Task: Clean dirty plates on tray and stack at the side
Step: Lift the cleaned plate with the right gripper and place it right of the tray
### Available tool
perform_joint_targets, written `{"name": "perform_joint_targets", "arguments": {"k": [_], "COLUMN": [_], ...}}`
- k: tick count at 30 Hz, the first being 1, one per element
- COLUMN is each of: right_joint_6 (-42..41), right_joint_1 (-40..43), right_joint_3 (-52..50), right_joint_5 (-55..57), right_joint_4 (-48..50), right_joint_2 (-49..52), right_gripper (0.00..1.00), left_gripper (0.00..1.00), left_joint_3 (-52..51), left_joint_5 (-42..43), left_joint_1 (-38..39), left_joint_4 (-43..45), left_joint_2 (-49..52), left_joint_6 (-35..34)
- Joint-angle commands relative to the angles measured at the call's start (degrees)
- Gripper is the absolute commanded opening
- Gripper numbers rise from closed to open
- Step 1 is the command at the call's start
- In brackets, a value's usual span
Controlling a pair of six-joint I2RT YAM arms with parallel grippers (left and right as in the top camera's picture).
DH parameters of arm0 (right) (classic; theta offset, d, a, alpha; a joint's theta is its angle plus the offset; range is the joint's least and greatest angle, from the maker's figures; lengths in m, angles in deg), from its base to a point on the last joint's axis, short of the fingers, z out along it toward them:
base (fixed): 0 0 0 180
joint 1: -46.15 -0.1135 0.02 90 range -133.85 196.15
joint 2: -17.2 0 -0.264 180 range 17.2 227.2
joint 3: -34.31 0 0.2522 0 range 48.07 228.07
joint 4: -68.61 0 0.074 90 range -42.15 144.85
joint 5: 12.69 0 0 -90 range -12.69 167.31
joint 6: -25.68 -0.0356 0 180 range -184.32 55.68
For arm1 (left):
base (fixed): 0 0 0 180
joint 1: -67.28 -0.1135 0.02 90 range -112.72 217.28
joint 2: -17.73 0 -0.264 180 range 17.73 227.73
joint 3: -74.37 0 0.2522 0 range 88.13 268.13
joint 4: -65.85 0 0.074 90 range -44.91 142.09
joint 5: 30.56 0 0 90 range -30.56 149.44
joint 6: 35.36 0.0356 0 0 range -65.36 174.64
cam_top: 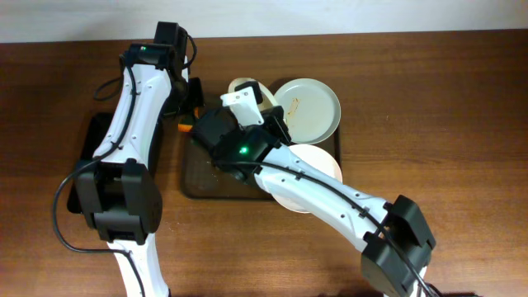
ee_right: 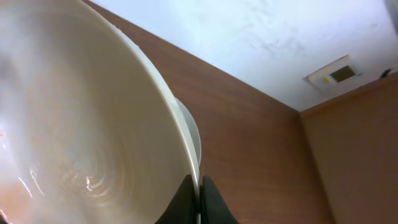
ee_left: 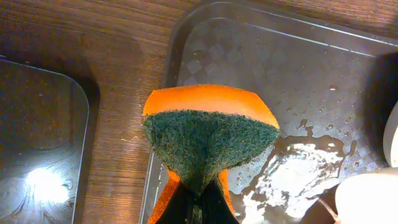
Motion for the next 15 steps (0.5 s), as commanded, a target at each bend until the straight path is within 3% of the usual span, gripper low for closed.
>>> {"name": "perform_joint_targets", "arguments": {"k": [1, 2, 5, 9, 12, 15], "right_joint_6": [-5.86, -8.15, -8.26, -8.17, -8.00, -4.48], "right_joint_1": [0.04, 0.72, 6.32, 18.38, 27.21, 42.73], "right_joint_3": [1.09, 1.09, 1.07, 1.07, 1.07, 0.96], "right_joint_5": [3.28, 0.83, -21.90, -43.58, -50.29, -55.91], "right_joint_4": [-2.86, -3.98, -5.18, -7.04, -9.79, -12.98], "right_joint_2": [-3.15, -4.07, -8.04, -11.45, -12.11, -12.11], "right_gripper": [0.04, 0.04, 0.04, 0.04, 0.04, 0.04], "left_gripper": [0.00, 0.00, 0.00, 0.00, 0.00, 0.00], "left_joint_3": [1.05, 1.05, 1.05, 1.05, 1.05, 1.05], "left_joint_5": [-0.79, -0.76, -0.79, -0.79, -0.79, -0.79], "left_joint_1": [-0.28, -0.28, -0.28, -0.28, -0.28, -0.28], "left_joint_4": [-0.04, -0.04, 0.00, -0.09, -0.07, -0.44], "left_joint_2": [-0.42, -0.42, -0.42, -0.42, -0.42, -0.42], "left_joint_6": [0.63, 0.63, 0.63, 0.66, 0.66, 0.66]}}
